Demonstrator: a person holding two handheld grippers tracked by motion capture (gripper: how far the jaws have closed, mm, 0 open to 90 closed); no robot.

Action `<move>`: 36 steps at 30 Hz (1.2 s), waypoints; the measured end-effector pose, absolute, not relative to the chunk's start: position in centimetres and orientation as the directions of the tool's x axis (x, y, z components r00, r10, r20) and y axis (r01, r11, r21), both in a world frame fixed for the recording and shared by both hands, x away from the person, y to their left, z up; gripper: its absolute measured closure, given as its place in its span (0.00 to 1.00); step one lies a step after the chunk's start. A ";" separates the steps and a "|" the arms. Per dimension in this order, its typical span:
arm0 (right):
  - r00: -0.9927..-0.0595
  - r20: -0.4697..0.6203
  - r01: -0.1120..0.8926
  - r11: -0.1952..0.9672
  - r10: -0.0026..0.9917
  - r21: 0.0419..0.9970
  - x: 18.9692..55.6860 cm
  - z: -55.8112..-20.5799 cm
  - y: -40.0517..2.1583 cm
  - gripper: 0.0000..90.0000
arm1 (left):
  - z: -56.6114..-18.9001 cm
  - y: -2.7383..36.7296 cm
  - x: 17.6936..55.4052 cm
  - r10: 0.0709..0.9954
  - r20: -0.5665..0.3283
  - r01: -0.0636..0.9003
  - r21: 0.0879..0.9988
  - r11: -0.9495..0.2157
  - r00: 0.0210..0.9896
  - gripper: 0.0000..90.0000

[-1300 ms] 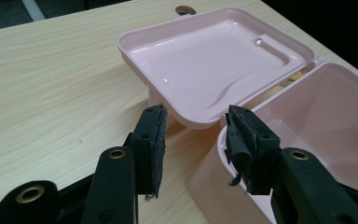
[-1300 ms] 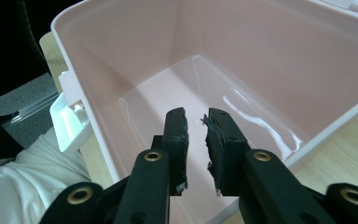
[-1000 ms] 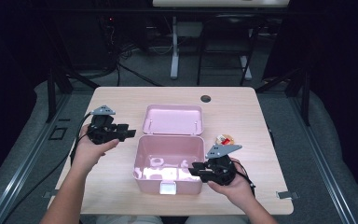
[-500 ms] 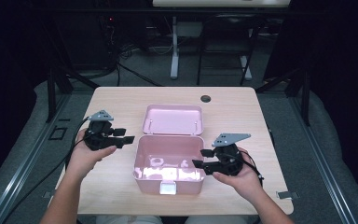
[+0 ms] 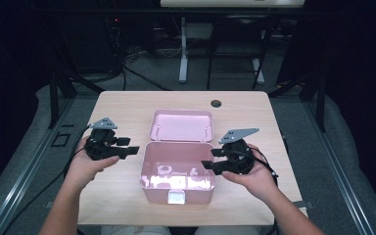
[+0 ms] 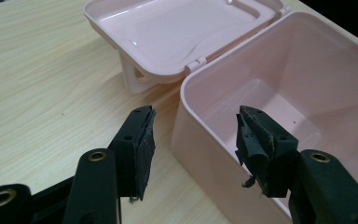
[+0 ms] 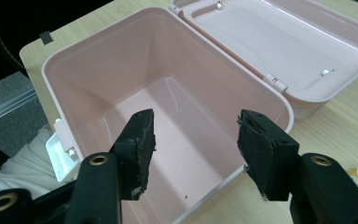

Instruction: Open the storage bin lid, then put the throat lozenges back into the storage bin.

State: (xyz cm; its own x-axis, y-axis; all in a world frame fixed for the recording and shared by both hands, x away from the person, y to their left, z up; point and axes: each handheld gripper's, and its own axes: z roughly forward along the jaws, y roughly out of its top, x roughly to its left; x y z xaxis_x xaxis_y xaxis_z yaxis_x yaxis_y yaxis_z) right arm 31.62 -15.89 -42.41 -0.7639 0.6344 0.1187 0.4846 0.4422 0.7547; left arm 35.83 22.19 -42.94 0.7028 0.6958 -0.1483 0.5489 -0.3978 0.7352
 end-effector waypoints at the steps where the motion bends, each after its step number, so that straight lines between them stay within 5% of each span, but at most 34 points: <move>1: -0.763 0.119 0.490 0.449 0.635 0.747 31.7 -42.3 -15.9 0.50 | -42.9 22.2 35.8 0.694 -0.148 0.549 0.733 -0.401 0.705 0.51; 36: -0.673 0.045 0.616 0.526 0.738 0.586 38.2 -42.5 -17.1 0.37 | -43.6 21.6 35.1 0.693 -0.074 0.565 0.644 -0.516 0.718 0.44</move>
